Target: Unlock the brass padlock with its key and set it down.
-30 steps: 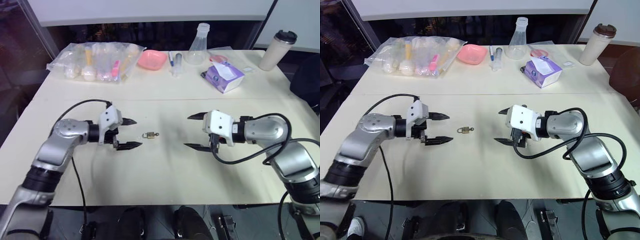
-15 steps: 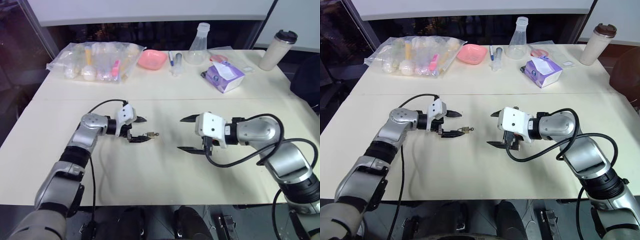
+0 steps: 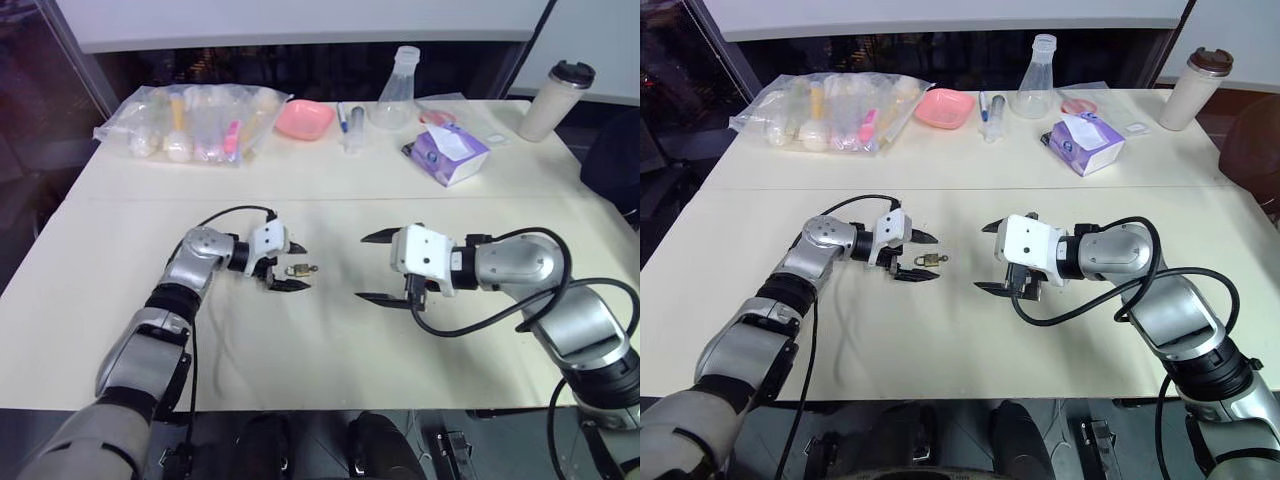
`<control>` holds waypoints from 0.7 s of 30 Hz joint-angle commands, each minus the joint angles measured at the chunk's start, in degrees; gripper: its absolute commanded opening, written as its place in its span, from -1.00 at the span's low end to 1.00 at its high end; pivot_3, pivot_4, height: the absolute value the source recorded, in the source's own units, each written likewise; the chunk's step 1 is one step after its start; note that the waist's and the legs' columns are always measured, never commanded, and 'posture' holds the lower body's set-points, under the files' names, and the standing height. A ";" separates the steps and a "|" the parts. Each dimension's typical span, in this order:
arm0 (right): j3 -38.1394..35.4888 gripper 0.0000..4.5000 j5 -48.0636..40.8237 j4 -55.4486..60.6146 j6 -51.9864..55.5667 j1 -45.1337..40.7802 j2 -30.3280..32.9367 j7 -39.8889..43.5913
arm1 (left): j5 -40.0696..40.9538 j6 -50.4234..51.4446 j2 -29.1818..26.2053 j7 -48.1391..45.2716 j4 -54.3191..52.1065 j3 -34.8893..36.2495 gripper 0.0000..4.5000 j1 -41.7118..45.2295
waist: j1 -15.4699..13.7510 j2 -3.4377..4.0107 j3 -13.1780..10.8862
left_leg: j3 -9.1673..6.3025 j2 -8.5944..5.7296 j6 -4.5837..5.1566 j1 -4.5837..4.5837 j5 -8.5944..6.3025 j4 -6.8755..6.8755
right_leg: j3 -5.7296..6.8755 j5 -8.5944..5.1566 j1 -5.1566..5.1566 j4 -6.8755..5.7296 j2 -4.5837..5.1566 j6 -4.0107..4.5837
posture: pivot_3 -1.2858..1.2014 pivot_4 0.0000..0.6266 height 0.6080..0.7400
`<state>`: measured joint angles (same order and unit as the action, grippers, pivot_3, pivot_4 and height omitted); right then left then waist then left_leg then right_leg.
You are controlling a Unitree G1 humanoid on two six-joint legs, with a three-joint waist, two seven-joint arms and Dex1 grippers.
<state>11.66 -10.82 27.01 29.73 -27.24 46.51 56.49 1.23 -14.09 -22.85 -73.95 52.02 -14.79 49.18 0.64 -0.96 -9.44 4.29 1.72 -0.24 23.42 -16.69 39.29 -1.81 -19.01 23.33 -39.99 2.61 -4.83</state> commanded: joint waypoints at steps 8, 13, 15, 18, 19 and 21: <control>-1.24 1.00 0.16 0.83 -0.83 -1.75 0.47 0.06 | -4.72 1.06 -2.10 -0.25 3.25 -1.90 -0.66 -0.05 | 0.17 0.00 0.03 | -0.08 0.00 0.00 -0.06 0.00 0.04 | 0.08 0.00 -0.09 -0.03 -0.01 0.00 | 0.03 -0.52 0.62; 0.13 1.00 4.97 -1.84 -8.38 -3.29 -1.23 -2.49 | -1.28 3.54 -3.01 -4.06 -0.41 0.31 -0.66 0.77 | 0.57 -0.01 0.03 | -0.10 0.03 0.00 -0.06 0.00 0.03 | 0.10 0.00 -0.08 -0.04 -0.05 0.00 | 0.03 -0.52 0.62; 1.66 1.00 9.44 -4.45 -14.86 -4.01 -1.49 -4.16 | 1.43 7.05 -3.20 -5.90 -3.22 2.20 -0.66 2.14 | 0.57 -0.01 0.03 | -0.10 0.04 0.00 -0.03 0.00 0.03 | 0.10 0.00 -0.02 -0.05 -0.08 0.00 | 0.03 -0.52 0.62; 3.38 1.00 16.73 -8.87 -28.30 -4.76 -2.17 -8.24 | 5.62 13.67 -4.17 -9.46 -9.20 4.62 -0.66 3.89 | 0.38 -0.04 0.00 | -0.10 0.04 0.00 0.12 0.01 0.01 | 0.12 0.00 0.13 -0.05 -0.08 0.00 | 0.03 -0.52 0.62; 4.16 1.00 19.50 -10.72 -33.46 -5.11 -1.99 -9.54 | 6.70 15.71 -4.88 -10.99 -11.75 5.06 -0.66 4.23 | 0.25 -0.05 0.00 | -0.09 0.03 0.00 0.15 0.01 0.01 | 0.13 0.00 0.15 -0.05 -0.07 0.00 | 0.03 -0.52 0.62; 5.39 1.00 25.22 -14.32 -43.82 -5.88 -1.57 -13.08 | 8.58 19.63 -6.18 -13.19 -16.40 5.61 -0.66 4.57 | 0.15 -0.07 -0.02 | -0.09 0.01 -0.03 0.18 0.02 0.02 | 0.16 0.00 0.15 -0.01 -0.04 0.00 | 0.03 -0.52 0.62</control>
<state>17.14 10.13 13.88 -5.69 -31.96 44.54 46.47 6.98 2.88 -28.08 -85.10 40.50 -11.05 51.78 0.78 -1.04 -9.46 4.20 1.72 -0.40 23.61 -16.60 39.30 -1.65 -19.02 23.47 -39.99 2.59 -4.83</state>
